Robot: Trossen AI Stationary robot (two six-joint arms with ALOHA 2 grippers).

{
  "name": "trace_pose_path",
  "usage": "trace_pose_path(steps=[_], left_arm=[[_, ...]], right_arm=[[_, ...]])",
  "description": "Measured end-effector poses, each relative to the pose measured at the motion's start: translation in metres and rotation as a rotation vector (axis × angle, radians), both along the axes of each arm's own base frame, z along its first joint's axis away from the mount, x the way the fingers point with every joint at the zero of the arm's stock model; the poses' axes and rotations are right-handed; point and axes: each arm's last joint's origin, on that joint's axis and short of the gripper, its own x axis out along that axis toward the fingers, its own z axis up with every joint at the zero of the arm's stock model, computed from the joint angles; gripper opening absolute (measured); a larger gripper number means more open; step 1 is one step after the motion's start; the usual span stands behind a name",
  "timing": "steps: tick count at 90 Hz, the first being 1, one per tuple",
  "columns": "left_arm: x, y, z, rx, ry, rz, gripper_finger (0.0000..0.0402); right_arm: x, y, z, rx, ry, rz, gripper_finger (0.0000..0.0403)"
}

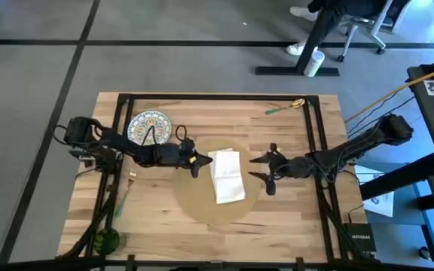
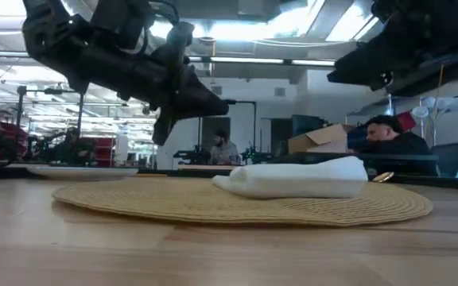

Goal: Set table place
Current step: Fold the table napkin

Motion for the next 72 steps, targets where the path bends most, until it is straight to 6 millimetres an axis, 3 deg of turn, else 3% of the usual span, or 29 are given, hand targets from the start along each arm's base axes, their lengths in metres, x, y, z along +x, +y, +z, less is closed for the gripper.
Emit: trace_pose_path(steps=[35,72], left_arm=[[0.011,-0.001,0.011,0.074,0.012,-0.019,0.0003],[0.012,0.000,0.007,-0.035,0.055,0.039,0.0082]], right_arm=[[0.000,-0.001,0.001,-0.003,-0.008,-0.006,0.0195],[0.000,-0.002,0.000,-0.031,-0.004,-0.043,0.0195]])
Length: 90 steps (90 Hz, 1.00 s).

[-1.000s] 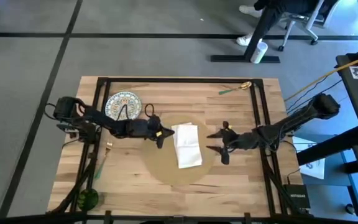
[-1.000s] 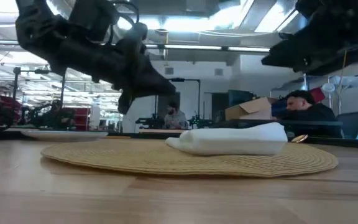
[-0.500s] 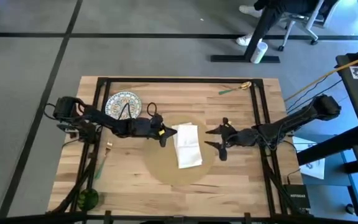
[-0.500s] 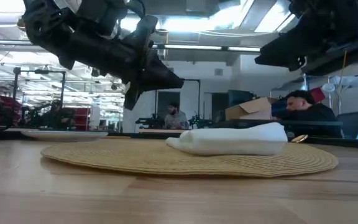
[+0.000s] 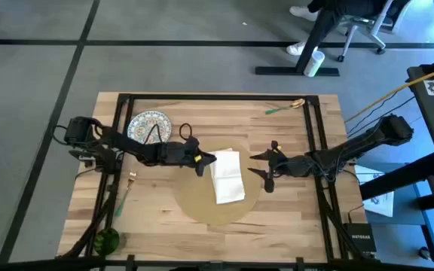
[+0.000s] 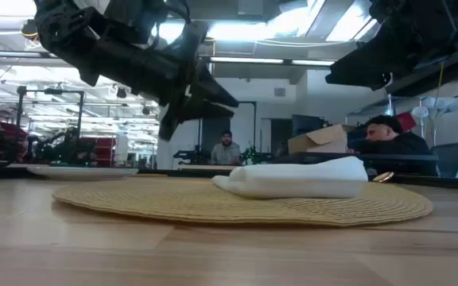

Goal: Set table place
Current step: Fold the table napkin

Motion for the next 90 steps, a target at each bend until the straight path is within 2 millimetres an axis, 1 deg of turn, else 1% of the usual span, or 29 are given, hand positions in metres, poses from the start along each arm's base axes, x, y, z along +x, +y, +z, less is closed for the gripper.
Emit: trace_pose_path(steps=[18,33,47,53,64,72,83,90], left_arm=[[-0.001,0.002,-0.002,-0.104,0.004,0.040,0.0104],[0.000,0.006,-0.004,-0.162,0.003,0.053,0.0109],[-0.001,0.007,-0.010,-0.165,0.070,0.048,0.0109],[0.001,0.006,-0.010,-0.138,0.108,0.039,0.0109],[0.007,0.007,-0.005,-0.111,0.157,0.033,0.0109],[0.011,0.009,-0.002,-0.109,0.230,0.044,0.0109],[0.016,0.012,-0.004,-0.111,0.322,0.058,0.0109],[0.021,0.013,-0.004,-0.112,0.327,0.062,0.0109]], right_arm=[[0.000,0.000,0.000,-0.002,0.000,0.000,0.0195],[0.000,0.000,0.000,-0.002,-0.001,0.000,0.0195],[0.000,0.000,0.000,-0.003,-0.001,0.000,0.0195],[0.000,0.000,0.000,-0.003,-0.001,0.000,0.0195],[0.000,0.000,0.000,-0.003,-0.001,0.000,0.0195],[0.000,0.000,0.000,-0.003,-0.001,0.000,0.0195],[0.000,0.000,0.000,-0.003,0.000,0.000,0.0195],[0.000,0.000,0.000,-0.003,-0.001,0.000,0.0195]])
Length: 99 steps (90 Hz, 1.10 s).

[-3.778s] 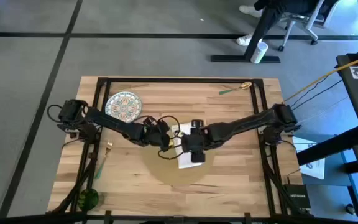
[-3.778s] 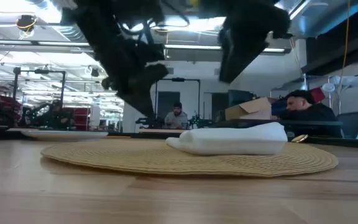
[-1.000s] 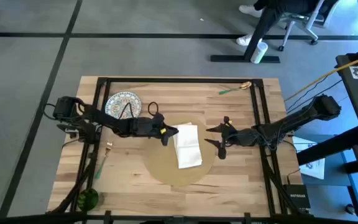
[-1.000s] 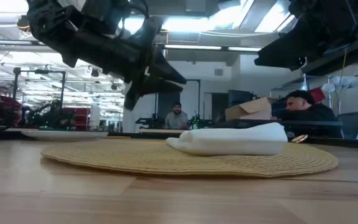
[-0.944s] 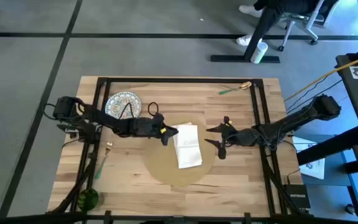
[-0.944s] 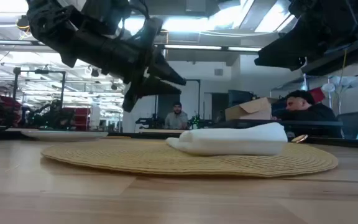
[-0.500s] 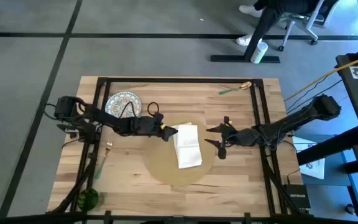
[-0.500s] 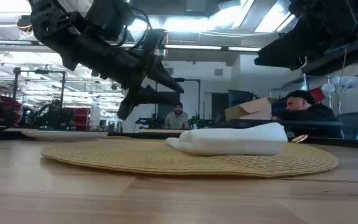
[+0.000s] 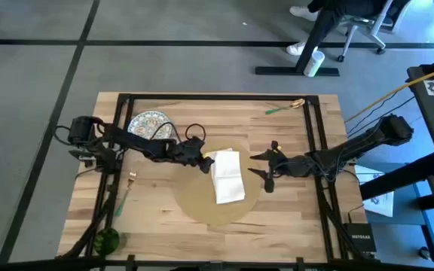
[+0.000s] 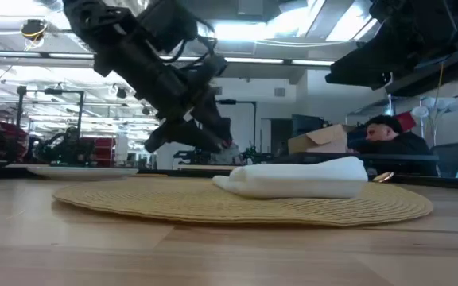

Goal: Set table place
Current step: Fold the table napkin

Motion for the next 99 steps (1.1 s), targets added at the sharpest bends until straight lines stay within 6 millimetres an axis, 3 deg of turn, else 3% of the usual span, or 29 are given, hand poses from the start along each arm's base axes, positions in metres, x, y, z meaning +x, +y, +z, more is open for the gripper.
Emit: trace_pose_path(steps=[35,53,73,99], left_arm=[[0.016,0.010,-0.015,-0.086,0.033,0.002,0.0109],[0.016,0.011,-0.014,-0.066,0.043,-0.013,0.0109],[0.012,0.019,-0.028,-0.090,0.129,0.038,0.0109],[0.016,0.019,-0.027,-0.098,0.083,0.028,0.0109]], right_arm=[[0.000,0.000,0.000,-0.001,0.003,0.000,0.0195],[0.000,0.000,0.000,-0.002,0.006,0.000,0.0195],[0.000,0.000,-0.001,-0.003,0.009,0.000,0.0195],[0.000,0.000,-0.001,-0.002,0.008,0.001,0.0195]])
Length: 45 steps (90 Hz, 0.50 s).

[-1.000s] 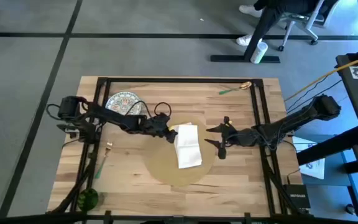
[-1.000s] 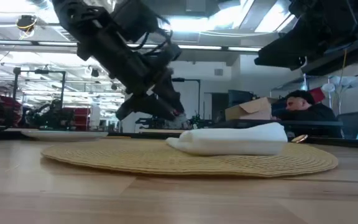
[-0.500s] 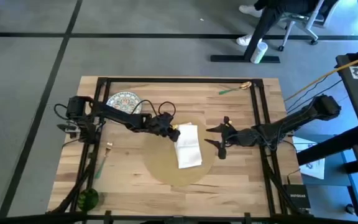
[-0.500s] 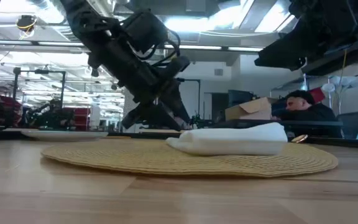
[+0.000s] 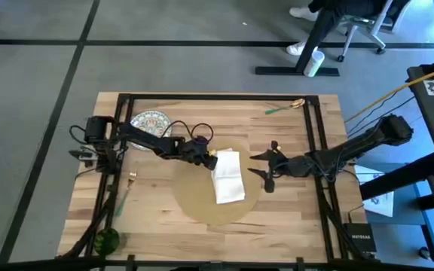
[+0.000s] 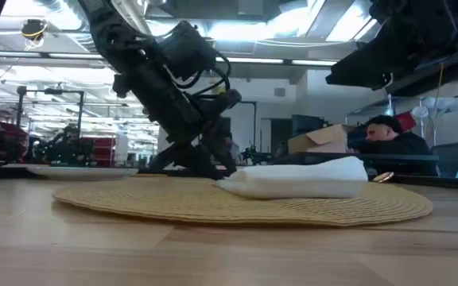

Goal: Set table place
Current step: Fold the table napkin

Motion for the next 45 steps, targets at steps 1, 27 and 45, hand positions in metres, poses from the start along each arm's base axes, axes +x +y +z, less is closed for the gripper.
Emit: trace_pose_path(steps=[1,27,45], left_arm=[[0.0003,-0.0002,0.0003,0.000,-0.005,-0.001,0.0109],[0.0014,-0.0008,0.0017,0.014,-0.019,-0.019,0.0109],[0.0012,0.0023,0.0018,0.021,-0.018,-0.017,0.0109]], right_arm=[[0.0000,0.0000,0.0000,0.000,0.000,0.000,0.0195],[-0.0001,0.0000,-0.0002,-0.001,0.003,0.000,0.0195],[-0.0001,0.0000,-0.0003,-0.001,0.003,0.000,0.0195]])
